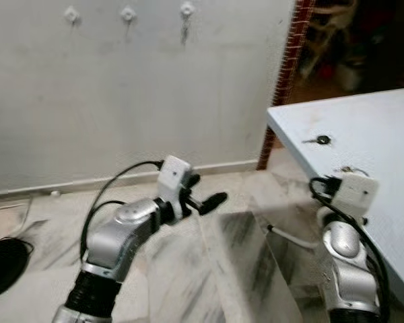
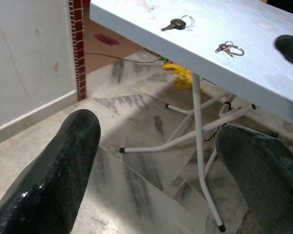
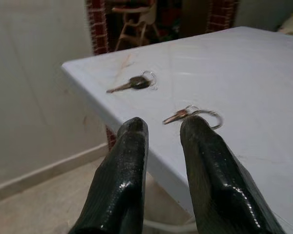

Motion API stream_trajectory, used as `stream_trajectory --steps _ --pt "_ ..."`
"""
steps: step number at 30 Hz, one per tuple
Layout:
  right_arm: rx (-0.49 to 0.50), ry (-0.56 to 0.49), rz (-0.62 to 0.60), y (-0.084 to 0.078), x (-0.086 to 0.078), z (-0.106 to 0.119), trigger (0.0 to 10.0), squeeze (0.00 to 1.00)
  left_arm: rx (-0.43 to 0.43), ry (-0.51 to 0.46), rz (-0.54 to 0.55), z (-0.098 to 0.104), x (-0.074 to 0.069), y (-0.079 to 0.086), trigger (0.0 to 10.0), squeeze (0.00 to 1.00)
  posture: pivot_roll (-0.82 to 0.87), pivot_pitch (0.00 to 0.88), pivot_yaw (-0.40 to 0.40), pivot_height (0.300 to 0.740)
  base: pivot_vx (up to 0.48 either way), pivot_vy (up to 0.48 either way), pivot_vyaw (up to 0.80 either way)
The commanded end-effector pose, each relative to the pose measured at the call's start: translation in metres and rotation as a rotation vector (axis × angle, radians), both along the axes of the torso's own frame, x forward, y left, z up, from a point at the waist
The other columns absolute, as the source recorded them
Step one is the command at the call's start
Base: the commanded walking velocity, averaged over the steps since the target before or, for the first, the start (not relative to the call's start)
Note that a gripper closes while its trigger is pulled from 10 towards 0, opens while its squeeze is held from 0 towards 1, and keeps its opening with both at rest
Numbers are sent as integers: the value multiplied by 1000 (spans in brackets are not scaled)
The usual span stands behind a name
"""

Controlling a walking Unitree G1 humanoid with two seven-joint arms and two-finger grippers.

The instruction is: Hang keys on a hook

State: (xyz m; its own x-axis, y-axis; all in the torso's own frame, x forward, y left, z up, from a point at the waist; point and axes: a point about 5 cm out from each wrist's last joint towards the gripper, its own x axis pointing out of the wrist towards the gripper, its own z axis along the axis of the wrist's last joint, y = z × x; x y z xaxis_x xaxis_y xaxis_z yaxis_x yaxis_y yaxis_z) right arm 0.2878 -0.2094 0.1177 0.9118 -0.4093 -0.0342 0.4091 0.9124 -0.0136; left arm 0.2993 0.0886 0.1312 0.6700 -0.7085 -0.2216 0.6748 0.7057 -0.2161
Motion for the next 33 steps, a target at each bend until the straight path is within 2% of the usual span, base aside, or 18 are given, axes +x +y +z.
stream_trajectory --steps 1,12,20,21,25,33 --pt "-5 -2 -12 -4 0 2 10000 0 -9 -15 -6 4 3 -6 10000 0 39 0 48 740 0 0 -800" --pt "-14 -1 4 -3 2 4 10000 0 -39 -2 58 7 12 -5 10000 0 32 0 49 740 0 0 -800" --pt "-50 12 189 6 -2 1 10000 0 -25 -1 95 1 13 5 10000 0 34 0 30 740 0 0 -759" --pt "-83 13 228 5 -5 2 10000 0 -19 -4 117 -2 14 11 10000 0 26 0 23 740 0 0 -513" --pt "-101 27 253 1 -9 2 10000 0 -12 -11 143 -4 15 14 10000 0 16 0 14 740 0 0 -530" --pt "-126 62 271 -9 -20 2 10000 0 -31 -14 162 -6 18 11 10000 0 -17 0 -1 740 0 0 -774"
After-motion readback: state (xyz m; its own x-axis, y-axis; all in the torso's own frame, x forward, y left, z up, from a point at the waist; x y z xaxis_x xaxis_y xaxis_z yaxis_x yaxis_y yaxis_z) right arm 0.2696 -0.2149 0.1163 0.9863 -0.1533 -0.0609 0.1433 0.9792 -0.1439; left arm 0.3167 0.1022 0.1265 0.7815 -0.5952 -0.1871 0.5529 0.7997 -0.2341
